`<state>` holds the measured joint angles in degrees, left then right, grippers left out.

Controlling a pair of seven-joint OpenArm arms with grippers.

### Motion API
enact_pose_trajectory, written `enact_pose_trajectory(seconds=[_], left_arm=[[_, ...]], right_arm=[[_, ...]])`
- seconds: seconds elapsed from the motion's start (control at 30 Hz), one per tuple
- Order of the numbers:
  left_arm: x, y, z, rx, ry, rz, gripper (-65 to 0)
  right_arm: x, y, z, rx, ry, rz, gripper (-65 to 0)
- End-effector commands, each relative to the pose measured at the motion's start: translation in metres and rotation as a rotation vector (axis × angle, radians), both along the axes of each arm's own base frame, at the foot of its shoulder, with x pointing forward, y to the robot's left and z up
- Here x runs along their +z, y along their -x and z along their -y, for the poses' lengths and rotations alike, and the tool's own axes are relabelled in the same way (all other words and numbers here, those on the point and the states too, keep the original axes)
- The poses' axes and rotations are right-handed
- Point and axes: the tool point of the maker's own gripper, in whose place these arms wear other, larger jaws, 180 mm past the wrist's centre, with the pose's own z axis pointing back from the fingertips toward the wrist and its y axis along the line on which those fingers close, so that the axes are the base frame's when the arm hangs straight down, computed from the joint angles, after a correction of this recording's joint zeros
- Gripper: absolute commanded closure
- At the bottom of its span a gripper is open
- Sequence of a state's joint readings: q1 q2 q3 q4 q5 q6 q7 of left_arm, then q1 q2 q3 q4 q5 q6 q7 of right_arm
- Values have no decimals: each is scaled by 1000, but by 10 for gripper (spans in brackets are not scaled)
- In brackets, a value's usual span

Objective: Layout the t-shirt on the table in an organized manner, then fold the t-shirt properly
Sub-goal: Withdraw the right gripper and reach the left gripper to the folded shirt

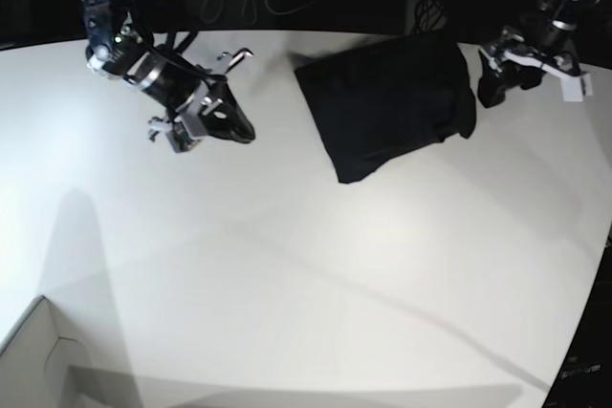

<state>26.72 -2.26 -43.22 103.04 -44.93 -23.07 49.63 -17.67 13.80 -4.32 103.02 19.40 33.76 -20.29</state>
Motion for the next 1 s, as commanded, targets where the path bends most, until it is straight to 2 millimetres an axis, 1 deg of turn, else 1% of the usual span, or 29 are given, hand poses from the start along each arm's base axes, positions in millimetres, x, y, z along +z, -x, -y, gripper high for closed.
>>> enact_pose_trajectory(seconds=[0.0, 0.2, 0.33, 0.43, 0.53, 0.57, 0.6, 0.63, 0.67, 0.7, 0.73, 0.8, 0.83, 0.87, 0.93, 0.97], left_arm=[[2, -2, 4, -14, 13, 18, -558], [-18, -13, 39, -84, 93, -9, -558], [-32, -11, 53, -108, 129, -45, -558], [-43, -14, 64, -133, 159, -68, -558], [-57, -12, 73, -147, 191, -103, -556], [-60, -12, 75, -146, 198, -110, -553], [-63, -12, 76, -148, 205, -117, -537], [-67, -11, 78, -148, 212, -127, -498], [-69, -11, 79, -151, 217, -133, -435], [-68, -15, 80, -155, 219, -127, -362], [-67, -20, 78, -157, 214, -119, -266], [-70, -22, 77, -160, 206, -129, -70], [-69, -26, 76, -163, 195, -127, 0], [-68, -33, 74, -172, 172, -125, 0], [-68, -44, 74, -201, 108, -124, -30], [-66, -52, 75, -222, 75, -120, -21]], right_arm=[[13, 0, 1, 0, -24, 38, 0], [14, 11, 22, -55, 1, 29, 0], [16, 18, 33, -82, 18, 27, 0], [16, 22, 39, -96, 28, 24, 0], [19, 22, 45, -112, 36, 31, 0], [19, 21, 49, -120, 40, 33, 0], [19, 21, 53, -130, 46, 33, 0], [18, 22, 60, -147, 56, 28, 0], [18, 23, 66, -166, 64, 27, 0], [18, 22, 73, -185, 71, 28, 0], [18, 22, 81, -205, 83, 30, 0], [20, 22, 96, -242, 103, 34, 0], [19, 24, 104, -261, 115, 28, 0], [18, 27, 114, -283, 130, 25, 0], [21, 28, 132, -325, 156, 30, 0], [21, 30, 140, -346, 169, 27, 0]])
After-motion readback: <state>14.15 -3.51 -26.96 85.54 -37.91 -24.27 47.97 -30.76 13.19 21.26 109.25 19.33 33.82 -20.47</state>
